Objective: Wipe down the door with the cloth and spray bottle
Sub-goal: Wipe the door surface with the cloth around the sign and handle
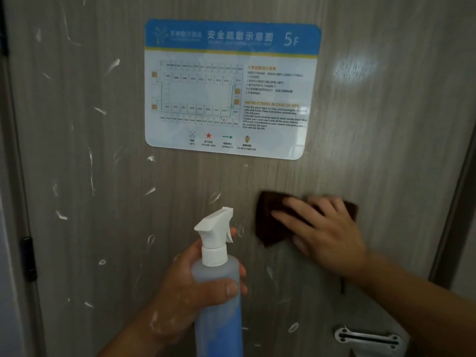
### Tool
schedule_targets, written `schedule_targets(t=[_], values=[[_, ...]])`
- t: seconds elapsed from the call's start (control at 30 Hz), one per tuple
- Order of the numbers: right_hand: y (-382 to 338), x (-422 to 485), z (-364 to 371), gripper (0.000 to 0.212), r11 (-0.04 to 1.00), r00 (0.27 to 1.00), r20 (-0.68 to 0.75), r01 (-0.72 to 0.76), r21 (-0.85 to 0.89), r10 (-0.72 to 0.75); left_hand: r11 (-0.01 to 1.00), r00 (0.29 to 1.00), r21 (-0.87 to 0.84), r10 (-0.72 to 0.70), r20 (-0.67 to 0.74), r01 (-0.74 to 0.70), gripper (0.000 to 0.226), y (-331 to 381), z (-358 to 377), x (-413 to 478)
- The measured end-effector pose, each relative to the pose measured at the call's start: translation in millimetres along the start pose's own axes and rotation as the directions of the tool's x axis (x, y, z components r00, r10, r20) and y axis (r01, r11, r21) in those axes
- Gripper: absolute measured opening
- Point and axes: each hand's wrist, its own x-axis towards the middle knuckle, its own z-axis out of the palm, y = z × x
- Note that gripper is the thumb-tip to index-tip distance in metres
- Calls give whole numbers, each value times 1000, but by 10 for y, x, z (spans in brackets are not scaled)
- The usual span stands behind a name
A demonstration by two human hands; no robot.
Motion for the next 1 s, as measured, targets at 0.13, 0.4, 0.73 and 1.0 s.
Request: schedule_targets(t=[0.13, 0.4, 0.73, 1.0], values=[[5, 731, -26, 46, 999, 998, -51, -37, -2, 37, 1000, 1000, 13, 4, 8, -4, 89, 5, 29, 37], [-73, 783, 79, 47, 1000, 996, -87, 22, -16, -24, 1000, 999, -29, 3, 32, -2, 90, -72, 109, 159], [355, 33, -80, 45, 971, 958, -196, -228, -66, 212, 999, 999, 12, -47, 2, 47, 86, -203, -33, 121], [283, -52, -74, 45, 957, 940, -215, -285, -57, 267, 976, 987, 147, -161, -2, 160, 83, -566, 51, 38]])
